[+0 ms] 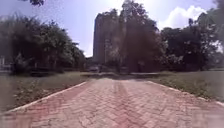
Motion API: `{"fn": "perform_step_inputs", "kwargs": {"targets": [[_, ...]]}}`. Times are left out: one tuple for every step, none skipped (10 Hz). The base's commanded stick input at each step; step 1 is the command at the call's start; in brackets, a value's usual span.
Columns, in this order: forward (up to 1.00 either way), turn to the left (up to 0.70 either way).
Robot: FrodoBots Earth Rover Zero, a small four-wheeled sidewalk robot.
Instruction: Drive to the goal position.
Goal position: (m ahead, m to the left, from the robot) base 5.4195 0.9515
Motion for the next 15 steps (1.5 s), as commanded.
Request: {"fn": "perform_step_inputs", "kwargs": {"targets": [[0.70,0.00],[0.70,0.00],[0.70,0.00],[0.70,0.00],[0.70,0.00],[0.70,0.00],[0.70,0.00],[0.70,0.00],[0.70,0.00],[0.70,0.00],[0.70,0.00],[0.70,0.00],[0.70,0.00],[0.70,0.00],[0.70,0.00]]}}
